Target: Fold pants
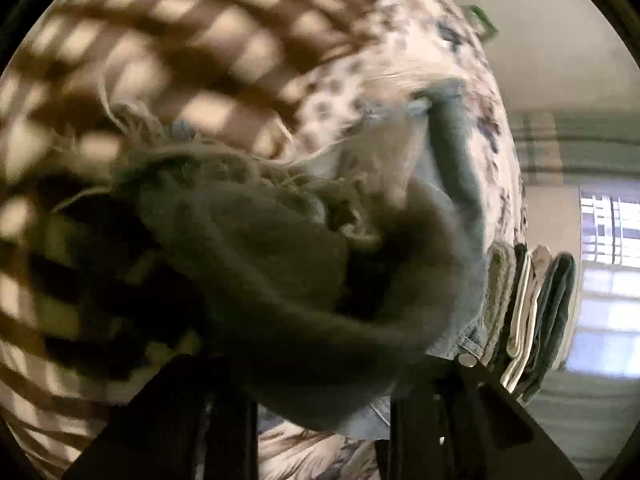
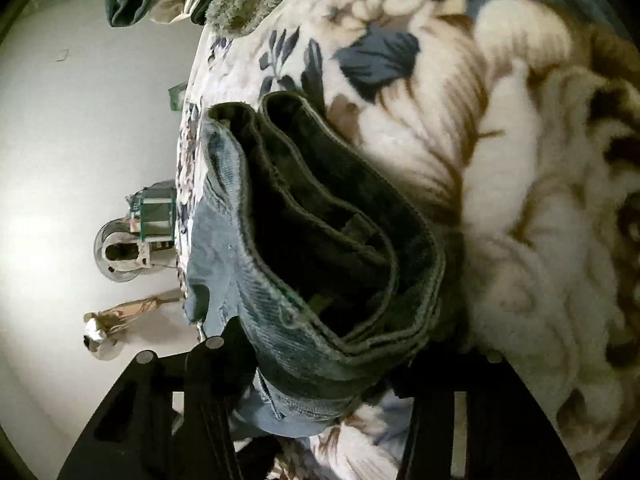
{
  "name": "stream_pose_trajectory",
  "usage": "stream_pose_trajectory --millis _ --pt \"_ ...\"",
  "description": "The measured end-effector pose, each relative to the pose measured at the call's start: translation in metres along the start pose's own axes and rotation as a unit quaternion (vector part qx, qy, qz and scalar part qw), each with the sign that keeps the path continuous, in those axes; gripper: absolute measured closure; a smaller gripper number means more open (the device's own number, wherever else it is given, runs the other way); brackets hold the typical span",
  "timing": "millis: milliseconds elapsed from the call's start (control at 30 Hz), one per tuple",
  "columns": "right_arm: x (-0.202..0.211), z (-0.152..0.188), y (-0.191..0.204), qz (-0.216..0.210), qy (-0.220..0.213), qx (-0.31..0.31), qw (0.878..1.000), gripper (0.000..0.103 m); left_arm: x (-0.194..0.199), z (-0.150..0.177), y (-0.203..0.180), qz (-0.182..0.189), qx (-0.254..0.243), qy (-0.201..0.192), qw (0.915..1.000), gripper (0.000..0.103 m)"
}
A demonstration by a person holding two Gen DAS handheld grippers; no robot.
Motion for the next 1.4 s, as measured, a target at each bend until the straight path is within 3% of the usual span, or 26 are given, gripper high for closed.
stream_pose_trajectory --millis 100,300,500,667,800,900,1067,1200,1267,1400 --pt "0.011 0.001 0.009 0.007 -0.01 -0.015 1.0 0.064 0.013 -0.005 -0.025 -0.003 -0.044 -0.006 0.999 0.086" --pt "0.053 0.001 0.05 0.014 -0.031 -0.041 0.999 0.067 0.052 -0.018 -0.082 -0.003 -0.092 0.01 0.9957 0.086" --pt "0.102 -0.019 0.119 0.011 -0.056 -0.042 0.997 0.067 0.076 -0.031 -0.166 0.022 -0.125 0.045 0.9909 0.087" --pt "0.155 -0.065 0.175 0.003 -0.105 -0.045 0.993 0.067 0.07 -0.03 -0.267 0.067 -0.156 0.088 0.9814 0.087" --pt "0.207 -0.116 0.214 -0.006 -0.167 -0.049 0.985 0.067 0.054 -0.022 -0.374 0.121 -0.188 0.118 0.9675 0.087" --pt "0.243 -0.178 0.247 -0.021 -0.226 -0.052 0.972 0.067 0.031 -0.005 -0.471 0.173 -0.226 0.137 0.9486 0.087" --pt "0.294 -0.283 0.286 -0.038 -0.325 -0.042 0.944 0.067 -0.026 0.026 -0.585 0.24 -0.266 0.165 0.9187 0.087" --pt "0.291 -0.345 0.268 -0.023 -0.362 -0.039 0.931 0.067 -0.103 0.047 -0.601 0.228 -0.299 0.185 0.9079 0.087" --pt "0.268 -0.359 0.237 -0.009 -0.36 -0.051 0.932 0.067 -0.151 0.058 -0.581 0.202 -0.328 0.198 0.9012 0.087" --pt "0.211 -0.357 0.162 0.034 -0.331 -0.092 0.939 0.067 -0.201 0.067 -0.522 0.143 -0.369 0.219 0.8917 0.086"
Point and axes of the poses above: each gripper's, at about its wrist camera, not at the fingertips, and x roughly against the way its jaws point, y to its left, z to its underside, the point moved 9 cm from there along -x, roughly the way its jaws point, and after that the axes turned 7 degrees about -y, right-handed, at the moved point
